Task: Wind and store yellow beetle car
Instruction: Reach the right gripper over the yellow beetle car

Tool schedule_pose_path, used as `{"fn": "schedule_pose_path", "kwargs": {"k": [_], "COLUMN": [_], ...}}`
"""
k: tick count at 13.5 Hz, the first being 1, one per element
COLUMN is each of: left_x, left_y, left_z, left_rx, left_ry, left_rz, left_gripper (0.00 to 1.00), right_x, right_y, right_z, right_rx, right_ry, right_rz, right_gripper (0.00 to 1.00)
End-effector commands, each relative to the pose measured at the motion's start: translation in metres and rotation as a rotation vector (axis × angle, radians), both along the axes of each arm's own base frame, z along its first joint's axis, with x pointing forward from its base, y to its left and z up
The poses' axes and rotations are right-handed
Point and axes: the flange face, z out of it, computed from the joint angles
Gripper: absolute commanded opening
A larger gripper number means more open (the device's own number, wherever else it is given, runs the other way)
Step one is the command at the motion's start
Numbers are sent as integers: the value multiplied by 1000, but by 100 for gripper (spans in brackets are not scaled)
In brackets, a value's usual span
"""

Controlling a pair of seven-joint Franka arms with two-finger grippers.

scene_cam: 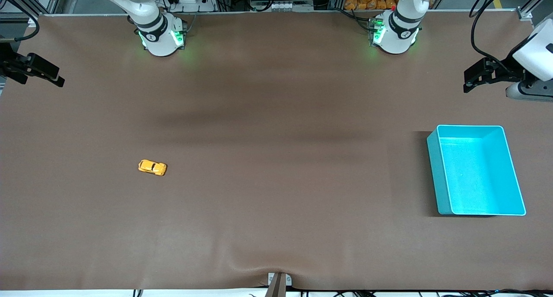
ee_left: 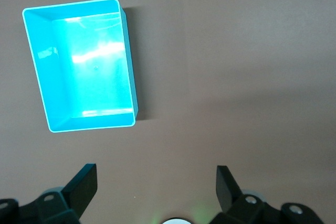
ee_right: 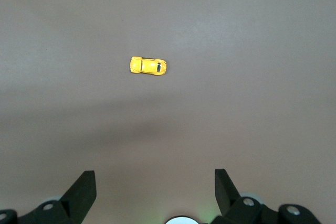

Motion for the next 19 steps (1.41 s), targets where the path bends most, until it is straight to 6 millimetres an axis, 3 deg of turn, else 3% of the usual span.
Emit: {"fn": "schedule_pose_path", "kwargs": {"k": [1,6,8,10,13,14,17,19], "left_x": [1,2,2,2,2,2,2,2], "left_y": [2,2,2,4,6,5,6,6], "left_z": [5,5,5,5,5,5,5,5], "left_rx": [23,22,23,22,22,23,22,22], "left_ry": [-15,-15,-16,-15,-15,-15,-15,-15], "left_rz": [-15,-15,-15,-12,-9,-10,-7,-9], "left_gripper": [100,100,100,100,100,100,100,100], "right_x": [-4,2,14,20,20,21,27,38], "right_y": [8,22,34,35,44,38,32,39], "right_z": [7,-3,-25,-61,-135,-157,-249,-292], "right_rx": [-19,-54,-73,-85,-79,-76,-50,-33], "right_ry": [-17,-12,22,34,49,27,30,31], "right_rz": [8,53,169,283,391,472,699,859], "right_gripper": [100,100,100,100,100,100,100,100]}}
